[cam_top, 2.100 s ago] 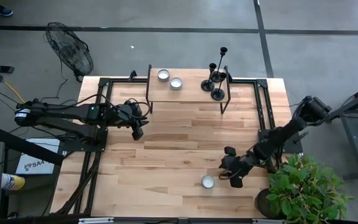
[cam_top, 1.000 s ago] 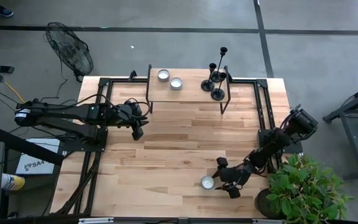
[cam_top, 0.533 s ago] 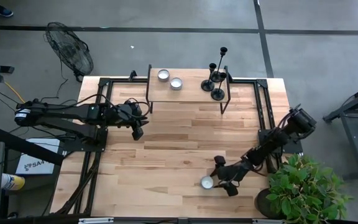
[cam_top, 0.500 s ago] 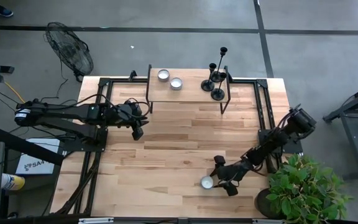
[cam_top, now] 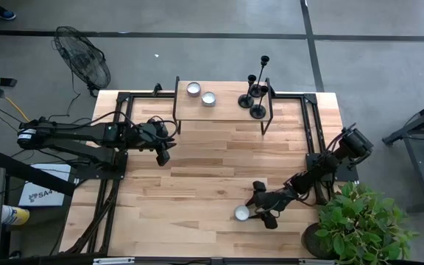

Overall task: Pick & Place candle stick holders
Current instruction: Put the blue scented candle on the shelf

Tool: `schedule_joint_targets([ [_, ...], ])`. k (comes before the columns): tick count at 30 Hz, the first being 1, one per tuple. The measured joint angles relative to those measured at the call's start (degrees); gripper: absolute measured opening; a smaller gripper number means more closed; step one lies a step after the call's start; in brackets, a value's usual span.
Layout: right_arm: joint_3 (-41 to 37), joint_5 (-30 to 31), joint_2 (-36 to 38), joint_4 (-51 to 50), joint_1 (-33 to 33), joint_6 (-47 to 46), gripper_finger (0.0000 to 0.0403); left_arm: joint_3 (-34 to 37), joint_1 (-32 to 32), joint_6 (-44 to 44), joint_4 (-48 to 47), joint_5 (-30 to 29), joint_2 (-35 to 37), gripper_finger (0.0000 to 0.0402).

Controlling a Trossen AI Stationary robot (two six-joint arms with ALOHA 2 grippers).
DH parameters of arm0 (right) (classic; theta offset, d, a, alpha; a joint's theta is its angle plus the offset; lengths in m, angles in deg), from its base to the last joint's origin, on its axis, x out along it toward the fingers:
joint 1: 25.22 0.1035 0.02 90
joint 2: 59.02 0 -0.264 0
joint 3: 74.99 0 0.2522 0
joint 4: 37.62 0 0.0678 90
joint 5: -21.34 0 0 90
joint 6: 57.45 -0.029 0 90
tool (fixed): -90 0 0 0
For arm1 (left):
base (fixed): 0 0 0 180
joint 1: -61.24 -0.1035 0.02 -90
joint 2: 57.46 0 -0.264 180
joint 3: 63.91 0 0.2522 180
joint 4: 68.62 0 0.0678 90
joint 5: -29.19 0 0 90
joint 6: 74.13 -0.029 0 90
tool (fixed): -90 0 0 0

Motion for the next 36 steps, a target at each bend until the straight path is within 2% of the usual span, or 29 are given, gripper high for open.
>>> schedule_joint_targets([
  [9,0.33,1.63,0.15,-2.9,-0.35,-1.45,0.0259,0.0,-0.02,-0.24,0.0,0.0,0.0,0.009],
  [15,2.52,0.69,0.12,-4.54,-0.35,3.93,0.0289,0.0,-0.02,-0.24,0.0,0.0,0.0,0.009],
  [21,4.57,3.2,-0.24,-7.1,-0.45,7.52,0.0301,0.0,-0.02,-0.24,0.0,0.0,0.0,0.009],
  [32,11.1,3.21,-9.05,-3.27,-0.48,9.9,0.0301,0.0,-0.02,-1.23,0.02,0.11,-0.02,0.009],
  [36,12.82,3.01,-9.99,-3.79,-0.49,12.07,0.0301,0.0,-0.02,-1.27,0.02,0.13,-0.01,0.009],
])
